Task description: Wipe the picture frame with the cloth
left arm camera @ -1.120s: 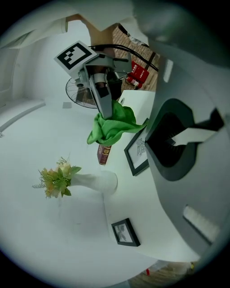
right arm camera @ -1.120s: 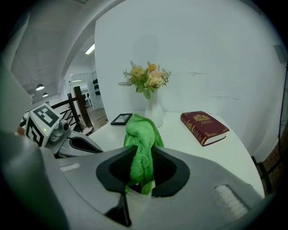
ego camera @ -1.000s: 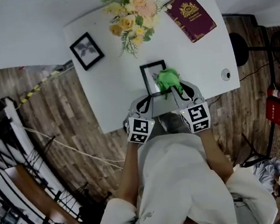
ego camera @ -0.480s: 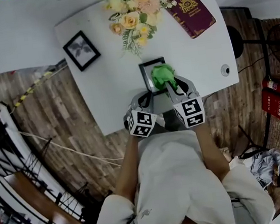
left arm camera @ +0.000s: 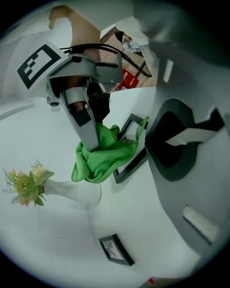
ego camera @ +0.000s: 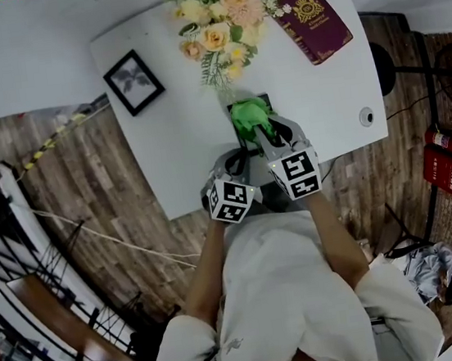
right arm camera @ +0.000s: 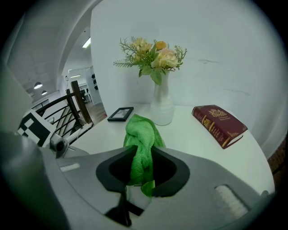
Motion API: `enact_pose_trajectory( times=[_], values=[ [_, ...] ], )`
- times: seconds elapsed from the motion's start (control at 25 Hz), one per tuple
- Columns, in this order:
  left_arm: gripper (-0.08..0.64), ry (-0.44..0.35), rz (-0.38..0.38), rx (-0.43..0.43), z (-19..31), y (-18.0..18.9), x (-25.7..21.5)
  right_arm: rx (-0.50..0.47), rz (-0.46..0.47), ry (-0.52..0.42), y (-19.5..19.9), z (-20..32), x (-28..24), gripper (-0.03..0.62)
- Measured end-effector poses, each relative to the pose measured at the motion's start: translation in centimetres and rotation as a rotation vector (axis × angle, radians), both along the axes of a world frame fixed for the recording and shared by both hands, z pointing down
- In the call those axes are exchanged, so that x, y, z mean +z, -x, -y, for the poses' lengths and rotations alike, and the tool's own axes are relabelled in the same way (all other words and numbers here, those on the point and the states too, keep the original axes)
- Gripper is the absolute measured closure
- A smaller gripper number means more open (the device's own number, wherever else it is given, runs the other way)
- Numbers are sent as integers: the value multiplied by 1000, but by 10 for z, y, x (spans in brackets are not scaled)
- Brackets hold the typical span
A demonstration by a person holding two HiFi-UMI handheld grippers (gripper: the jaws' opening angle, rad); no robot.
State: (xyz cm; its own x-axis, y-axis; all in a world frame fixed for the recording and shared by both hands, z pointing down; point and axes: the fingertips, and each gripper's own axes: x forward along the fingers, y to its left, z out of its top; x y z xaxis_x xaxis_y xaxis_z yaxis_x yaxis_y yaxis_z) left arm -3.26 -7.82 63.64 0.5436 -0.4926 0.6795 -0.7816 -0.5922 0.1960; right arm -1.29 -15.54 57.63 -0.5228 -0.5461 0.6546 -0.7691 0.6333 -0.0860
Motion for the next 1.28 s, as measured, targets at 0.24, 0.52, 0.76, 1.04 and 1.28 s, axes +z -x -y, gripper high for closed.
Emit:
enact_pose_trajectory(
  times=[0.24, 0.52, 0.76, 1.04, 1.28],
  values=[
    [540, 11, 1, -27, 0, 1, 0, -67, 27, 31, 20, 7, 7, 512],
    [540, 17, 3, -46, 0, 1, -1, -126, 37, 66, 43, 10, 22, 512],
    [540, 20, 1, -57, 0, 1, 0, -143, 28, 90, 50, 12, 38, 514],
    [540, 22, -6, -59, 1, 1, -1, -128, 10, 125, 51, 16, 52, 517],
    [540, 31, -9, -60, 1, 2, -1, -126, -20, 121, 48, 18, 53, 517]
  ],
)
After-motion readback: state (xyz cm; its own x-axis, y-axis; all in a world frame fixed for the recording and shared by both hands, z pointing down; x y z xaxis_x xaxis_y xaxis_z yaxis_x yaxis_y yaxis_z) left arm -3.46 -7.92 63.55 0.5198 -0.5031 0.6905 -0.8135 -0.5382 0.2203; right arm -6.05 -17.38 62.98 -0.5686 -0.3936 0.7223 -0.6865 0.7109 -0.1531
